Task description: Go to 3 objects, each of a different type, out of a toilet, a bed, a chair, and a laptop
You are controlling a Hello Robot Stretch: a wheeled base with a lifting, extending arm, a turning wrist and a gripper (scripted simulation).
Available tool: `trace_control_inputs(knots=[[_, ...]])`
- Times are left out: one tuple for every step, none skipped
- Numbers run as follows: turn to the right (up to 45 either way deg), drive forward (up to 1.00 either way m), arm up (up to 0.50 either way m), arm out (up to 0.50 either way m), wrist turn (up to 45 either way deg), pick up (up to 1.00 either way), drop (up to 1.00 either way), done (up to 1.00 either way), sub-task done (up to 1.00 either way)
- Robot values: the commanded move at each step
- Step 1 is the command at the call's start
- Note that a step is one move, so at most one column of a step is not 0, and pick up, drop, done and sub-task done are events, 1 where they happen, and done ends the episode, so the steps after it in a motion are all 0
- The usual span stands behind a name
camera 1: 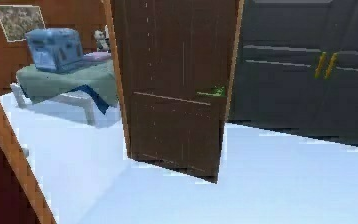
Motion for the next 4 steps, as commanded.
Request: trace_control_inputs(knots=[[-15.0, 0.00, 0.00, 0.00, 0.0, 0.00, 0.00, 0.00, 0.00], [0.0, 0.80, 0.00, 0.00, 0.0, 0.00, 0.00, 0.00, 0.00], [-24.0, 0.00, 0.00, 0.00, 0.0, 0.00, 0.00, 0.00, 0.00], [0.0, 0.45, 0.00, 0.00, 0.0, 0.00, 0.00, 0.00, 0.00]])
